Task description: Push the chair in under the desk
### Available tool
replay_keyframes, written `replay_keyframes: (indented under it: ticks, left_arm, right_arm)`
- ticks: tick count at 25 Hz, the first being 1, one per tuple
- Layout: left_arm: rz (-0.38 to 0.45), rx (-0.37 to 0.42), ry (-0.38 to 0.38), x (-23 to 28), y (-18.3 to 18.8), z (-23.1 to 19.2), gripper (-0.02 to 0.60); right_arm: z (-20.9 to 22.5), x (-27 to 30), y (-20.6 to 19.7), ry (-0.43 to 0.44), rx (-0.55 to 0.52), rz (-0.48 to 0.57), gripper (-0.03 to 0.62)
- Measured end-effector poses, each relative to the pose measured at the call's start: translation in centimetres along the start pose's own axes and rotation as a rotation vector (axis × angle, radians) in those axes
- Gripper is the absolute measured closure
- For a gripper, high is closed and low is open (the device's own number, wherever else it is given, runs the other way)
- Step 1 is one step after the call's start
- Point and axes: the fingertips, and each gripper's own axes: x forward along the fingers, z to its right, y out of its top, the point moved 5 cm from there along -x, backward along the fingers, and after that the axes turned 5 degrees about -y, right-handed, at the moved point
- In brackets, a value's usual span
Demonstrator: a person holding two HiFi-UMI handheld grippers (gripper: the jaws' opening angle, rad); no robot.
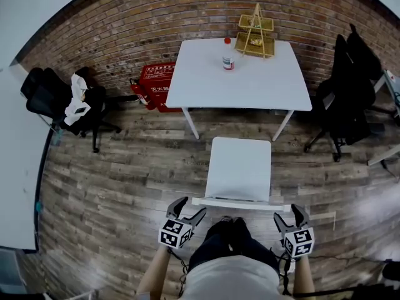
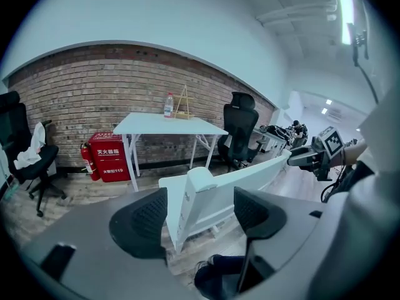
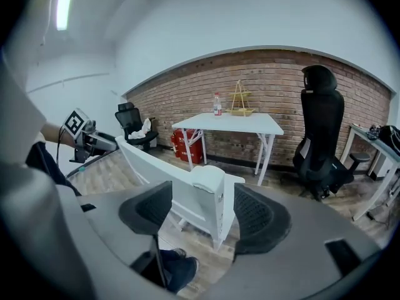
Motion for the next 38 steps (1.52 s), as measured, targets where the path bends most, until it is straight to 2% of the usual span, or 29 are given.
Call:
replay_keyframes:
  ticks: [4, 10, 16, 19, 24, 38]
  left_arm:
    - [-0.02, 0.027, -0.046, 0.9, 0.1, 0.1, 0.256]
    - [-0.027, 0.028, -0.077, 2.4, 0.5, 0.3, 0.258]
    - [-0.038, 0.037, -0.081, 2.9, 0.5, 0.5, 0.259]
    - [-0.04, 0.044, -0.069, 3.0, 0.5, 0.7, 0.261]
    - [0.012, 0.021, -0.017, 3.0, 0.3, 0.8, 0.259]
    - [-0.003, -0.025, 0.04, 3.0, 0.5, 1.0, 0.259]
  right_arm:
    - [-0.1, 0.4, -0.1, 0.01, -0.048, -0.035, 0.293]
    - [-0.3, 1.4, 0.4, 0.03, -0.049, -0.02, 0.295]
    - [-0.1, 1.6, 0.3, 0.042, -0.054, -0.034, 0.303]
    - [-0.3, 1.4, 0.9, 0.031, -0.046, -0.033, 0.303]
    - [-0.4, 1.6, 1.1, 0.024, -0.032, -0.042, 0.303]
    - [0.0, 1.9, 1.8, 0.029, -0.045, -0.057, 0.303]
